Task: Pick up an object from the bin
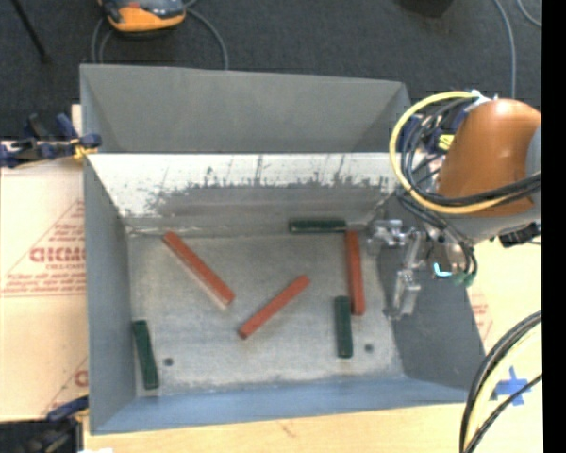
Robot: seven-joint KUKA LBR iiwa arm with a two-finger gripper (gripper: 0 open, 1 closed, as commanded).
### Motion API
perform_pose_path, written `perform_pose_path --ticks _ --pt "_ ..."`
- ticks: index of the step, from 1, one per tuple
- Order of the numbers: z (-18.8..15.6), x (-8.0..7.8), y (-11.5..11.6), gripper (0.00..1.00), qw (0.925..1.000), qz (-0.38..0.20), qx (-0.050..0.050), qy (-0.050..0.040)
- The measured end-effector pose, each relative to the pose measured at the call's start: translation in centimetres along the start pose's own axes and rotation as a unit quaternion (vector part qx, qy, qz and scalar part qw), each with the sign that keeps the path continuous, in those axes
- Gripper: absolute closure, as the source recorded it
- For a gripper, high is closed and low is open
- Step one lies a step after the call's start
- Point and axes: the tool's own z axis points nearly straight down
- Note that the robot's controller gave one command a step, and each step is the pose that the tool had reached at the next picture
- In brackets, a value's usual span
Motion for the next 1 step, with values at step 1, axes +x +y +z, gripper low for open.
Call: perform_pose_path --ticks 1 --pt "-0.45 -0.17 0.04 0.00 1.0000 -0.002 0.001 -0.0038"
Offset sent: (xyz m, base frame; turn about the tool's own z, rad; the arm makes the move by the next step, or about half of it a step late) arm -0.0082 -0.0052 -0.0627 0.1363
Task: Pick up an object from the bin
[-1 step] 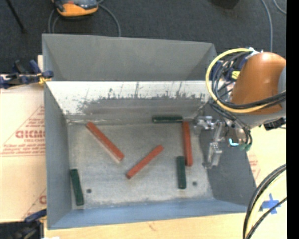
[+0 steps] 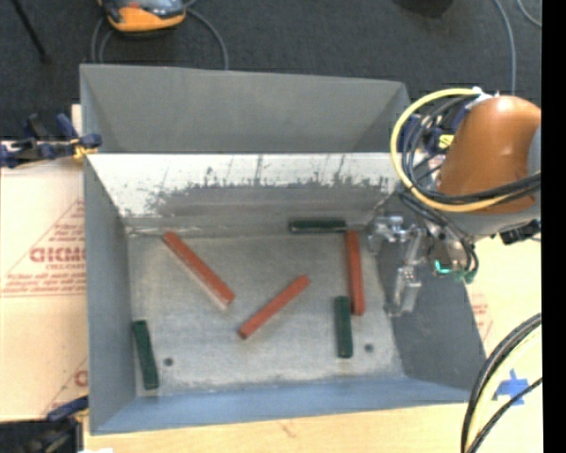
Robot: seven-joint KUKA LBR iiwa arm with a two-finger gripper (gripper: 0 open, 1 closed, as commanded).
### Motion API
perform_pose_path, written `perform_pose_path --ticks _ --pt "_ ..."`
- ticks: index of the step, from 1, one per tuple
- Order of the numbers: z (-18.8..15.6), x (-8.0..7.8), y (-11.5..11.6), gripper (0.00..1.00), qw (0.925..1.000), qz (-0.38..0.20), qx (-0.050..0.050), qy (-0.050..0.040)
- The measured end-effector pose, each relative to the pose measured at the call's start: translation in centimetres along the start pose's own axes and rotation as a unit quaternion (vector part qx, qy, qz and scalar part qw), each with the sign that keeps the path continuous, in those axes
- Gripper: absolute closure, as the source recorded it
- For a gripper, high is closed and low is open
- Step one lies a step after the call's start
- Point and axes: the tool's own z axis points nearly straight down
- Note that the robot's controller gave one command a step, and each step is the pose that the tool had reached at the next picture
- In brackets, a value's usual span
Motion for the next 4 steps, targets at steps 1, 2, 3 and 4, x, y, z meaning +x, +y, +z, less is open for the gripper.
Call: perform_pose_path --ticks 1,2,3,4 --pt "3.2 0.3 -0.3 0.00 0.9994 0.034 -0.001 -0.0024" --pt "9.5 -4.1 -0.2 0.00 0.9982 0.060 -0.001 -0.0042" --pt "11.1 2.9 3.1 1.00 0.9999 -0.012 0.001 -0.0030" --pt "11.3 3.1 3.2 0.00 0.9999 -0.013 0.000 -0.0009"
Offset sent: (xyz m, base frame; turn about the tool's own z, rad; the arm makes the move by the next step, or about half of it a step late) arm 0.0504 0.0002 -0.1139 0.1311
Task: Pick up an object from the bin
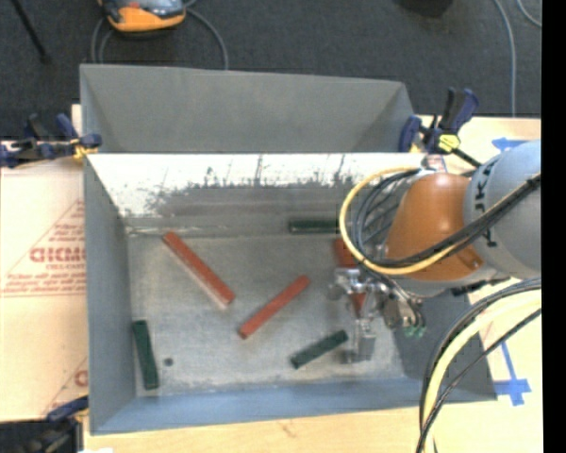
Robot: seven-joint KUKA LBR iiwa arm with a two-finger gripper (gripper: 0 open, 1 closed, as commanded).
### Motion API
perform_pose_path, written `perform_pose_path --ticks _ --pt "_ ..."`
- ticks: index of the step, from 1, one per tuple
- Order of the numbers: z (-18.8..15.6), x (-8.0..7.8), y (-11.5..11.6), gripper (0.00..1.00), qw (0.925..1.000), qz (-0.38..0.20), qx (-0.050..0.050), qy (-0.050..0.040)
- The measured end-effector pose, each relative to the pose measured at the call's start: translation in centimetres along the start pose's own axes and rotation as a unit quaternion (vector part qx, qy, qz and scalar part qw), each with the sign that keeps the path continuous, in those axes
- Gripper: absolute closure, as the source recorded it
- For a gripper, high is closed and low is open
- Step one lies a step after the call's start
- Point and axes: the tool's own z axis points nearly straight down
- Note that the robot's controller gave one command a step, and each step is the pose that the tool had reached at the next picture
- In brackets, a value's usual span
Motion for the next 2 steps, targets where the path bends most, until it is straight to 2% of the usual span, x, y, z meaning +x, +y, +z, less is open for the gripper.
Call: perform_pose_path --ticks 1,2 --pt "0.0 0.0 0.0 0.00 1.0000 0.000 0.000 0.0002" --pt "-0.8 3.0 2.8 0.00 1.0000 0.007 -0.002 0.0009"
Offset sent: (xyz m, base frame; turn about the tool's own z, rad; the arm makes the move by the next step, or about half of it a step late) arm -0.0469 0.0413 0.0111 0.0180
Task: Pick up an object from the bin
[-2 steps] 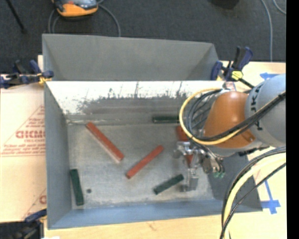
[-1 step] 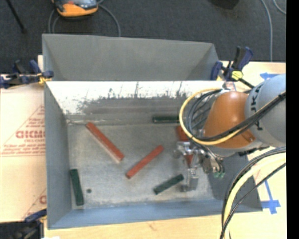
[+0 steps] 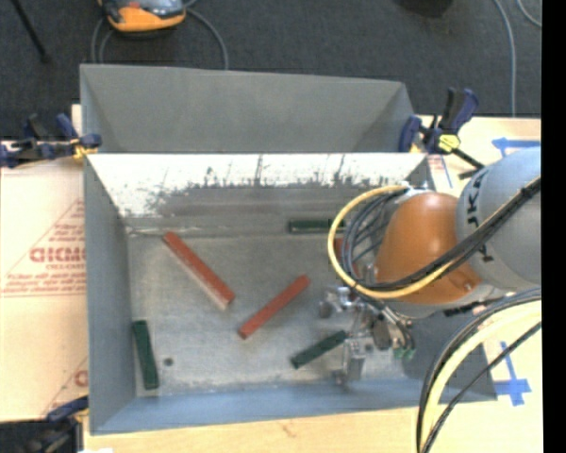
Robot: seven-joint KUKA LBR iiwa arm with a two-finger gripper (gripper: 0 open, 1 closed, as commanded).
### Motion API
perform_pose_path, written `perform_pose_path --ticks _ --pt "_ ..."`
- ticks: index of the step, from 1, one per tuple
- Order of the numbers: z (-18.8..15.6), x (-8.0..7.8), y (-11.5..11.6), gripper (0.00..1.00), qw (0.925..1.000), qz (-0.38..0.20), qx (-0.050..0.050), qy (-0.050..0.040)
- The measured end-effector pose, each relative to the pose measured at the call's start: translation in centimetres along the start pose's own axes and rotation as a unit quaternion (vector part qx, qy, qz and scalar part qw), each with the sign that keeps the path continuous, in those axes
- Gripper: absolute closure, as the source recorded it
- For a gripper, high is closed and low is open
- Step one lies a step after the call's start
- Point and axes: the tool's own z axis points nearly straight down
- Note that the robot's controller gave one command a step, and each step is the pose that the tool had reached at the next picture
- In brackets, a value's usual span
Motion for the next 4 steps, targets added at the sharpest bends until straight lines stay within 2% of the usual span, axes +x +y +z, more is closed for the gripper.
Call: perform_pose_path --ticks 1,2,3,4 --pt "0.8 -1.7 2.7 1.00 1.0000 -0.008 0.000 -0.0002" --pt "0.8 -1.7 2.7 1.00 1.0000 -0.008 0.000 -0.0002" --pt "0.8 -1.5 0.2 1.00 0.9976 -0.070 -0.001 0.0003" --pt "-12.7 -4.2 1.6 1.00 0.9987 -0.052 0.000 -0.0004"
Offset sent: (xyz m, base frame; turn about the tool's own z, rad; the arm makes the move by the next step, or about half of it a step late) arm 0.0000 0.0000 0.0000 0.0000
